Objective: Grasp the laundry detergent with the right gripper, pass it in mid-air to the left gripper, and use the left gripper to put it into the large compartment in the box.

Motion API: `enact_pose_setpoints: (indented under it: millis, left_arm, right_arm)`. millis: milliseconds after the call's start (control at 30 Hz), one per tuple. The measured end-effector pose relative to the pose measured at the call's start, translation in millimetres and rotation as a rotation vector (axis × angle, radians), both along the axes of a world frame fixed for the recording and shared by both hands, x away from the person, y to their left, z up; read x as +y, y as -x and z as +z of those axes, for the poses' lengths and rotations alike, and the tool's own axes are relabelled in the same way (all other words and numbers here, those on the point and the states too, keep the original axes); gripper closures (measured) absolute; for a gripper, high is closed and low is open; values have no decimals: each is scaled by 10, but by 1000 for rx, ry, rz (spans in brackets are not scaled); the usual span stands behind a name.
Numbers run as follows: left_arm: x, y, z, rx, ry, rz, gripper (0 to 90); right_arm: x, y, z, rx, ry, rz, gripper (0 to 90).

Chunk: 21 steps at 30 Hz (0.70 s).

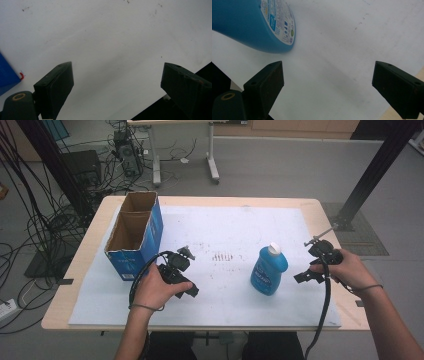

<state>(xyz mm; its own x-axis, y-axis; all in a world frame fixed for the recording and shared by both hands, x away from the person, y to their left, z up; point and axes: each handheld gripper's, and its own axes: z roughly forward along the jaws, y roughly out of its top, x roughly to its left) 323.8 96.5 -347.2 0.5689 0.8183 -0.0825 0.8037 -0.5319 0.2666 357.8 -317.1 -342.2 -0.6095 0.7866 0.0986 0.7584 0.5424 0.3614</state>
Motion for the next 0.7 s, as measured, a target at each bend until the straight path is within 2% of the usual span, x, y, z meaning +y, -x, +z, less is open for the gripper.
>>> enact_pose_setpoints:
  millis: [700]
  left_arm:
    - [-15,16,15,-2,0,-2,115]
  right_arm:
    - [116,203,-159,9,12,25,103]
